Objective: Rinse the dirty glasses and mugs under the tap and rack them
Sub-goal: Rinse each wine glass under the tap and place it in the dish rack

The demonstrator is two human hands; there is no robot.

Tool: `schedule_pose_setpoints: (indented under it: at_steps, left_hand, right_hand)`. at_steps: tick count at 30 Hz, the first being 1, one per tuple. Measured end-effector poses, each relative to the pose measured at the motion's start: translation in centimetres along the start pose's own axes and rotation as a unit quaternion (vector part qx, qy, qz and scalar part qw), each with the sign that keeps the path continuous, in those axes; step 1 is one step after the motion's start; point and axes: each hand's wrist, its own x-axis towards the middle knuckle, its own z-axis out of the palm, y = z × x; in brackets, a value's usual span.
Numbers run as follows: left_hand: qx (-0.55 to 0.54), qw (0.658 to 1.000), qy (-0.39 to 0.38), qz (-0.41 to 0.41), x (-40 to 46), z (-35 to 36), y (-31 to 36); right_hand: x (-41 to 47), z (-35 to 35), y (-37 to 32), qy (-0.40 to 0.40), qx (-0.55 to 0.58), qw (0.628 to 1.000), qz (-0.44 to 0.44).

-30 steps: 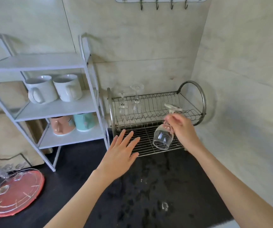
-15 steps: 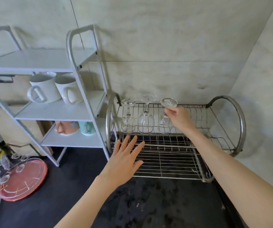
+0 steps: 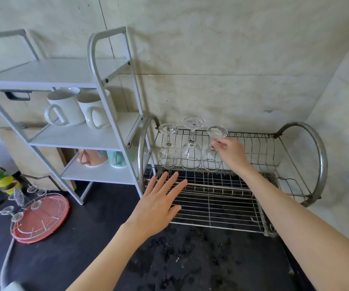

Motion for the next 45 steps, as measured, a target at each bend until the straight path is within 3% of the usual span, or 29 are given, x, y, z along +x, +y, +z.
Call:
schedule_pose_setpoints:
  at_steps: [7, 12, 16, 21, 26, 32, 37, 45]
  left_hand:
    - [-0.019, 0.999, -0.041, 0.005, 0.1, -1.0, -0.3]
    - [-0.089, 0.994, 0.058, 0.005, -2.9, -2.5, 1.4]
    - [-0.074, 0.992, 0.096, -0.023, -9.5, -2.4, 2.1]
    - [-0.029, 0.992, 0.089, -0.085, -20.9, -1.2, 0.8]
    - [-0.007, 0.978, 0.081, -0.194, -35.1, 0.9, 0.1]
    - [-0.015, 0.931, 0.057, -0.359, -50.9, 1.4, -1.1]
    - [-0.021, 0.878, 0.061, -0.474, -60.4, 0.8, -3.0]
    - [-0.024, 0.811, 0.113, -0.573, -69.8, 0.9, -10.8]
  right_hand:
    - [-2.2, -0.3, -0.7, 0.008, -0.001, 1.000, 0.027]
    - [-8.9, -1.0, -3.2, 0.043, -0.128, 0.989, -0.056]
    - [-15.8, 0.4, -6.2, 0.014, -0.200, 0.968, -0.155]
    - [-25.8, 4.7, -9.5, -0.016, -0.164, 0.961, -0.220]
    - [-36.5, 11.2, -12.7, -0.114, -0.140, 0.943, -0.278]
    - [-45.4, 18.6, -19.3, -0.233, -0.106, 0.897, -0.360]
    - [-49.2, 24.9, -26.0, -0.286, -0.054, 0.860, -0.420]
    - [-51.1, 37.3, -35.9, -0.358, -0.025, 0.810, -0.464]
